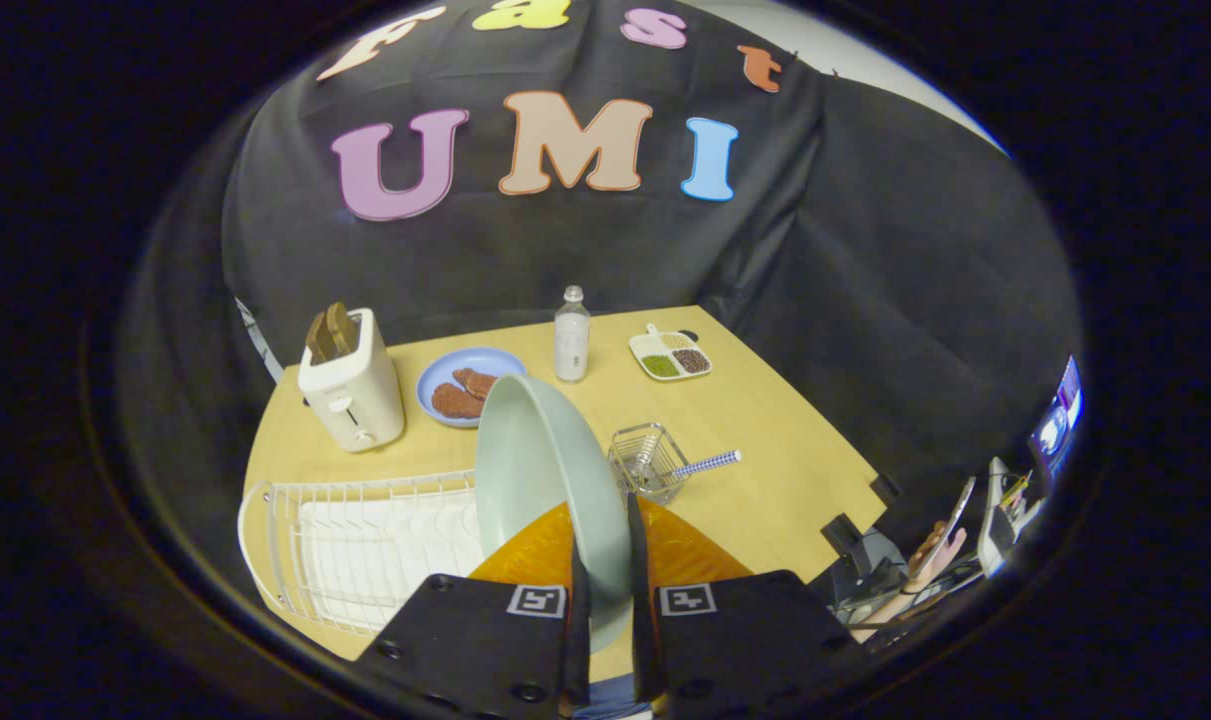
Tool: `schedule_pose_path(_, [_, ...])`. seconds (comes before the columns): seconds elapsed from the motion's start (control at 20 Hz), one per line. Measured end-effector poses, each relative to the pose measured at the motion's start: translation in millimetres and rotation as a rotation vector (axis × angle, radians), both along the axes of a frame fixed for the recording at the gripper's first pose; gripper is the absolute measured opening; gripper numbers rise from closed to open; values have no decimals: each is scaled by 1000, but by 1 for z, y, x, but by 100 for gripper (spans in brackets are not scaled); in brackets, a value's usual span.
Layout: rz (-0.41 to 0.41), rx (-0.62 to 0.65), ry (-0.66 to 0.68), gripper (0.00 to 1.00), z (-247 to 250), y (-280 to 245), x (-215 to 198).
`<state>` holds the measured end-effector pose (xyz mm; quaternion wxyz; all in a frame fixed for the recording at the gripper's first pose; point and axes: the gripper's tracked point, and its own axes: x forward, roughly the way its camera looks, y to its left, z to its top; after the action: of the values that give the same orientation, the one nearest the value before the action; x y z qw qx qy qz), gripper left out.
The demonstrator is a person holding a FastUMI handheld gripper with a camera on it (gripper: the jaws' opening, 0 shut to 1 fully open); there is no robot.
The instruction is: Take the plate from the dish rack, then take the spoon from the basket and place it into the plate.
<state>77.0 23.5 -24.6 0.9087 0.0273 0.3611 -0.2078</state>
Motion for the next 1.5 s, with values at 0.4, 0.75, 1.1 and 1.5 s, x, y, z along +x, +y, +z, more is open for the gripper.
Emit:
schedule_pose_path(0.4, [-240,108,-104,20,3,-93,-55])
schedule_pose_path(0.75, [-446,177,-52,20,-55,-143,-131])
schedule_pose_path(1.1, [-551,301,53,20,-133,-157,-161])
schedule_pose_path(1.5, [-568,480,31,20,-192,-169,-134])
